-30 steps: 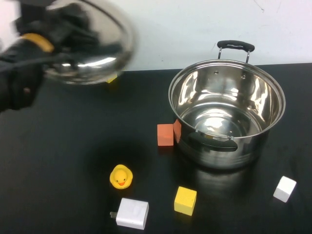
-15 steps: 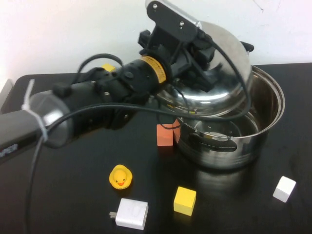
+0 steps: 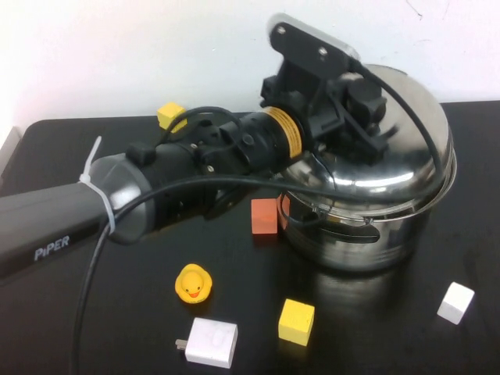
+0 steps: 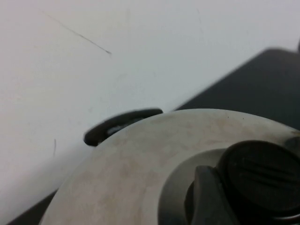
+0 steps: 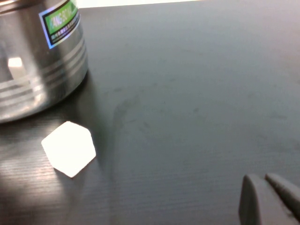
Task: Cover the pot
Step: Place the pot lid on the pot
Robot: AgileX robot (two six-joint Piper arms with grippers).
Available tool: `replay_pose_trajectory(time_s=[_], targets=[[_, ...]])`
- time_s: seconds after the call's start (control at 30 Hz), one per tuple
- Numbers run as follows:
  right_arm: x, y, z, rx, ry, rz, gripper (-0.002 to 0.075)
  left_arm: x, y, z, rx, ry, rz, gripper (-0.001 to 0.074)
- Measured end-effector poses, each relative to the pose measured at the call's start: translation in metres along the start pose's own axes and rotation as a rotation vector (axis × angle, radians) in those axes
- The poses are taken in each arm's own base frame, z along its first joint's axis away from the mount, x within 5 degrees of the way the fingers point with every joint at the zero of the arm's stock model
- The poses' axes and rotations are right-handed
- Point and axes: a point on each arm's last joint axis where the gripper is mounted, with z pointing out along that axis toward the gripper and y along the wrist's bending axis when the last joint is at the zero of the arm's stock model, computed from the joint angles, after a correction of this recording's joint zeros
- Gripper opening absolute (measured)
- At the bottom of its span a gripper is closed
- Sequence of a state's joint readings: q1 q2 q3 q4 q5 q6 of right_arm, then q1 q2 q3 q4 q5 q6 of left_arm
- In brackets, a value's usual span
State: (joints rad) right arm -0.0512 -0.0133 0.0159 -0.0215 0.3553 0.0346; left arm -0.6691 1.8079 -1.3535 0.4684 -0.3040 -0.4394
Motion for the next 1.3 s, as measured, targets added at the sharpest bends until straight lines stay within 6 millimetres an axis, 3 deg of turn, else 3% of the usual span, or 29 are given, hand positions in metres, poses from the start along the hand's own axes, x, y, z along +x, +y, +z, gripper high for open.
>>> replay_pose_trajectory(time_s=[0.53, 0.83, 1.1, 1.3], targets=[[0.0, 0.0, 0.0, 0.0, 0.0, 0.0, -0.0002, 0.003, -0.005, 0.0, 0.006, 0.038, 0.015, 0.0336], [0.0, 0.0, 0.0, 0.0, 0.0, 0.0, -0.0002, -0.005, -0.008, 0.005, 0.095, -0.138, 0.025, 0.0336], [0.0, 0.0, 0.0, 0.0, 0.0, 0.0, -0.0002, 0.028, -0.007, 0.024, 0.1, -0.092, 0.046, 0.0336], [0.0, 0.0, 0.0, 0.0, 0.0, 0.0, -0.0002, 0.029, -0.005, 0.025, 0.083, -0.121, 0.021, 0.0336]])
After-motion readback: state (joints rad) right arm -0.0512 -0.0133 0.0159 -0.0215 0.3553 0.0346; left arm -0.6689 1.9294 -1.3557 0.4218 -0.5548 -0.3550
